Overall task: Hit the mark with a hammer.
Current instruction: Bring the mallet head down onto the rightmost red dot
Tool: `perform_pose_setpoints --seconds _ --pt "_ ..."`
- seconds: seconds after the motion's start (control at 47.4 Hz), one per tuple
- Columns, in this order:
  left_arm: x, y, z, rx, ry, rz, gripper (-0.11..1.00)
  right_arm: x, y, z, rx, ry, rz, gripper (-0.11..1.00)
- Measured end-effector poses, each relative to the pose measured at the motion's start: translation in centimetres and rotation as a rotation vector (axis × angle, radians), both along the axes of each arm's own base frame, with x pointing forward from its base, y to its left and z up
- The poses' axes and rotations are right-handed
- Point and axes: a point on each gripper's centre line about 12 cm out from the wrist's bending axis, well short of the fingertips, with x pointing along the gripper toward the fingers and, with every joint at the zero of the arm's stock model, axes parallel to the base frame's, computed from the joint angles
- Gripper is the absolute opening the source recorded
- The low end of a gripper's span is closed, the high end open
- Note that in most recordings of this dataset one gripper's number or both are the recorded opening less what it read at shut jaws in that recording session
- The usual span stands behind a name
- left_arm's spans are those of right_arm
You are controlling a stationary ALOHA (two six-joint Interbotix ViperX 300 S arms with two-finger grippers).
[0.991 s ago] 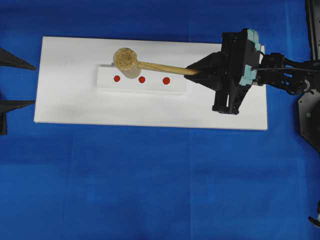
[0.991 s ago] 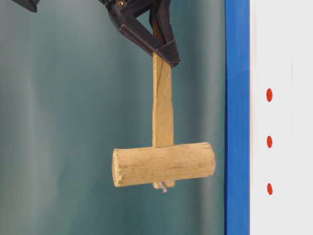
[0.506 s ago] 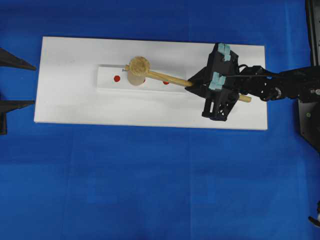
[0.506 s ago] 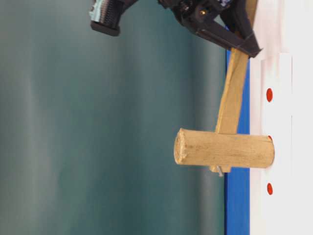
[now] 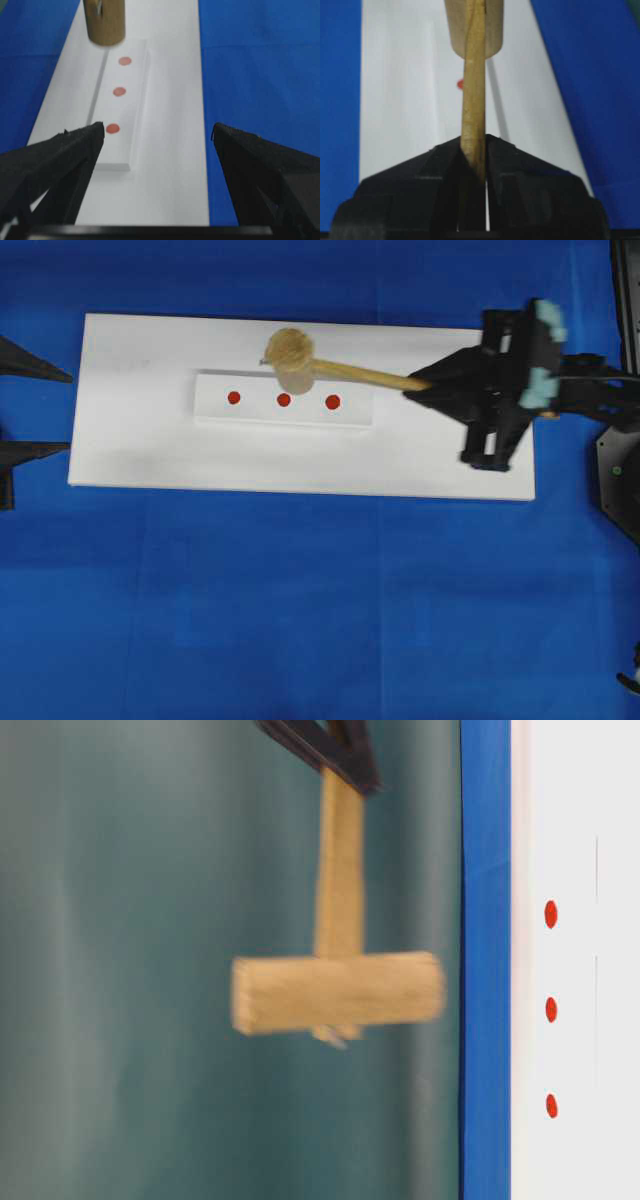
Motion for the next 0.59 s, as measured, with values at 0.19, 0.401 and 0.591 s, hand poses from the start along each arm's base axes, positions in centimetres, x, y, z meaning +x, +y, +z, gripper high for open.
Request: perform_pose_setpoints --seconds 0.19,0.401,0.591 --pt "0.0 0.0 -0.2 -0.002 0.004 0.000 0.87 -2.1 0.4 1.5 -0.017 -0.056 0.024 0.03" --pt "0.0 0.0 -0.1 -0.002 0.003 0.000 0.87 -2.5 0.5 1.0 -0.016 -0.042 0.032 0.03" --pt "0.0 0.0 -0.2 -0.002 0.004 0.000 0.87 -2.4 0.4 -2.4 0.009 0.073 0.021 0.03"
